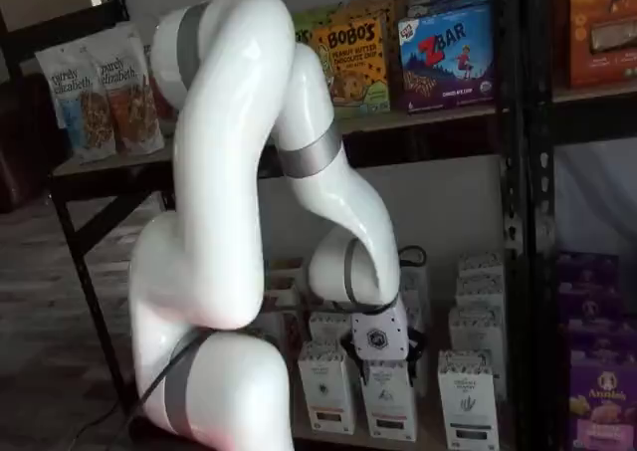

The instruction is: Pick up the white box with a green strip in the middle, on the bottom shelf, the sixth box from the left

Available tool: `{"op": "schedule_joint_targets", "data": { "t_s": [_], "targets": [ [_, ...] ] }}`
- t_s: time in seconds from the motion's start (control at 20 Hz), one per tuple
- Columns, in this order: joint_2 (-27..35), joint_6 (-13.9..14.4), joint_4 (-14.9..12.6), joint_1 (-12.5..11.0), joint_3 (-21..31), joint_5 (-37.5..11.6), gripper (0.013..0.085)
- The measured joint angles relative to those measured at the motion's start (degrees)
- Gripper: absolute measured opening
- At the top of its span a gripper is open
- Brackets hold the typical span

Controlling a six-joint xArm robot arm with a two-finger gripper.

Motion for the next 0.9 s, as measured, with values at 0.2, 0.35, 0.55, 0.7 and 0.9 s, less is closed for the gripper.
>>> {"op": "schedule_joint_targets", "data": {
  "t_s": [0.2,0.35,0.55,0.7,0.9],
  "targets": [
    [5.54,5.97,-7.3,-1.24,-4.47,-0.89,0.085],
    [9.08,10.62,-13.22,-2.43,-8.3,-0.36,0.085],
    [13.86,6.75,-10.01,-3.1,-13.4,0.12,0.085],
    [17.58,4.54,-8.74,-4.03,-18.03,0.79,0.085],
    [21.02,2.24,-7.22,-4.84,-22.62,1.34,0.085]
  ]
}}
